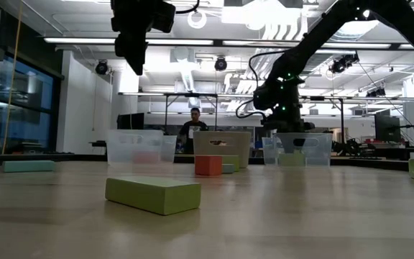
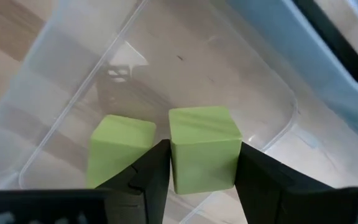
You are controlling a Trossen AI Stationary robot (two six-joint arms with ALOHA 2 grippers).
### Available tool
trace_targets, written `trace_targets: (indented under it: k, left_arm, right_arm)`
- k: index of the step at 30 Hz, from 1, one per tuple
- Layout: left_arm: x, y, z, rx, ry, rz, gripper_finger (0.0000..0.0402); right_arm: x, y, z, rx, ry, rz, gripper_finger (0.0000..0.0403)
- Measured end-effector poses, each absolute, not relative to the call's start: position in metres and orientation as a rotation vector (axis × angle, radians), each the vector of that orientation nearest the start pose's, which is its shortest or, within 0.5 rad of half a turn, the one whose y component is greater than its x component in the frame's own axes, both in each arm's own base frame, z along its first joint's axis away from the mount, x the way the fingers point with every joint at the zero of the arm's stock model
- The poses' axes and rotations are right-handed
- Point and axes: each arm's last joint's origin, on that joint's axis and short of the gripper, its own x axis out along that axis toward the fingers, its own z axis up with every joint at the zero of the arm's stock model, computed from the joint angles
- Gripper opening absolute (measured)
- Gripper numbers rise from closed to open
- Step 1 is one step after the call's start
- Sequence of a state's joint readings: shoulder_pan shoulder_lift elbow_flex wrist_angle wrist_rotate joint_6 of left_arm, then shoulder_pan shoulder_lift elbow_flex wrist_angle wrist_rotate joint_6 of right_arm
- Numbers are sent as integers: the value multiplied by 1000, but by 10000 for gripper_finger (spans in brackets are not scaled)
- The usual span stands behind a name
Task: Sort & place blocks by color
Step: Put the green block into the right transparent bin
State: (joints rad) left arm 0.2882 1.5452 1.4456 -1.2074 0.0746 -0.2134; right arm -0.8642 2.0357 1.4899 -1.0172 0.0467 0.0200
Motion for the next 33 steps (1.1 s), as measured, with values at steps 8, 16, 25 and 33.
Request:
trace_targets:
  k: [8,16,25,33]
  left_arm:
    - [277,80,309,-419,1270,320,172]
    - [277,80,309,-419,1271,320,172]
    - [277,80,309,-419,1271,320,172]
    - [277,80,309,-419,1271,320,172]
  right_arm:
    - [245,-289,164,660,1491,-727,154]
    - [244,-288,164,668,1506,-719,154]
    - [248,-287,164,616,1502,-673,154]
    - [250,-285,164,662,1482,-665,174]
